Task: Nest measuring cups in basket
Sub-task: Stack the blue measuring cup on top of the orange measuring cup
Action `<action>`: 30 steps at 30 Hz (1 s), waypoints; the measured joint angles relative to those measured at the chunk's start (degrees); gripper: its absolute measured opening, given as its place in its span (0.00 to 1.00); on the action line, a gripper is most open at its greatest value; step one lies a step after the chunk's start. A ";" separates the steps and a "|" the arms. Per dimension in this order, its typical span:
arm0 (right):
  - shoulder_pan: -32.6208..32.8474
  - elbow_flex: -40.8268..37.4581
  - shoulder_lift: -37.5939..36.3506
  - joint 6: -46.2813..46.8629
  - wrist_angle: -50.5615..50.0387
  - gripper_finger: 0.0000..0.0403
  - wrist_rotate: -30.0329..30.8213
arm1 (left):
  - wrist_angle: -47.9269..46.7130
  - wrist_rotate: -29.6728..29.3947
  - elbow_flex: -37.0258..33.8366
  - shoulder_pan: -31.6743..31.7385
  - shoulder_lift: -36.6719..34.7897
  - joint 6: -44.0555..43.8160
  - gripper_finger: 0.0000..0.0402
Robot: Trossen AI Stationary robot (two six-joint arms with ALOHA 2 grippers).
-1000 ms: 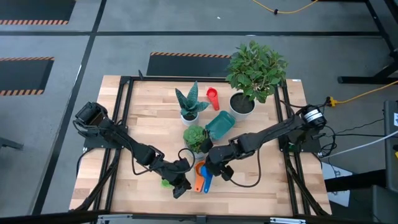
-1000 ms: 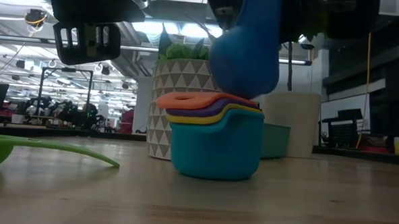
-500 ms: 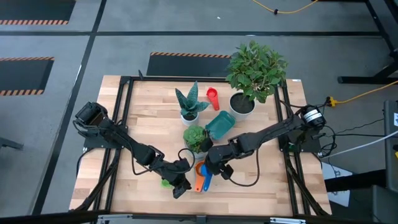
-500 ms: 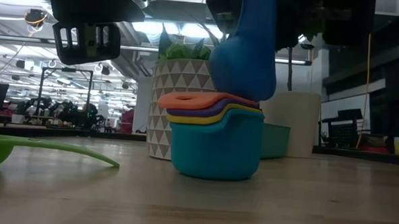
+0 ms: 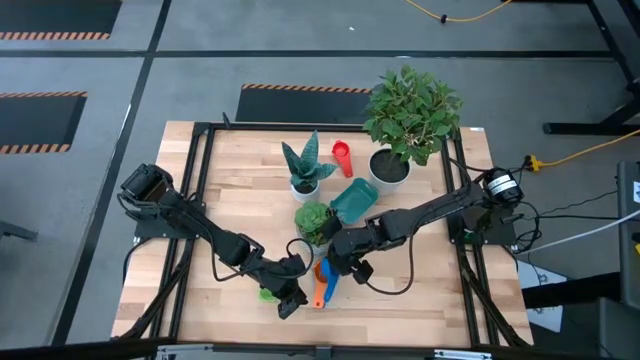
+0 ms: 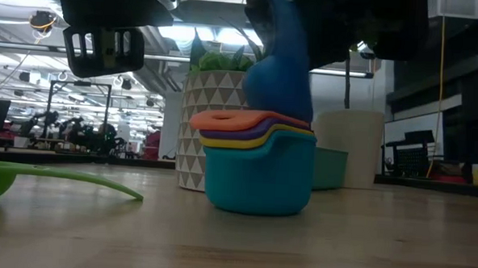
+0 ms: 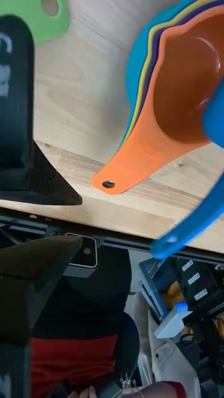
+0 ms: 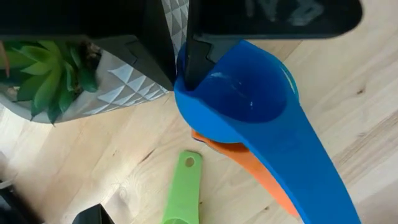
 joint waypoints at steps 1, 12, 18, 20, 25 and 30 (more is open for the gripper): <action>0.00 0.00 0.00 0.03 0.00 0.10 -0.01 | 0.00 0.00 0.00 0.00 0.00 0.00 0.21; 0.02 0.00 0.00 0.09 0.00 0.10 -0.19 | 0.00 0.00 0.00 0.00 0.00 0.00 0.21; 0.02 0.00 0.00 0.09 0.00 0.10 -1.11 | 0.00 0.00 0.00 0.00 0.00 0.00 0.21; 0.02 0.00 0.00 0.11 0.00 0.10 -1.13 | 0.00 0.00 0.00 -0.02 0.00 0.00 0.21; 0.02 0.00 0.00 0.10 0.00 0.10 -1.13 | 0.00 0.00 0.00 -0.01 0.00 0.00 0.21; 0.02 0.00 0.00 0.11 -0.02 0.13 -1.17 | 0.00 0.00 0.00 -0.02 0.01 0.01 0.21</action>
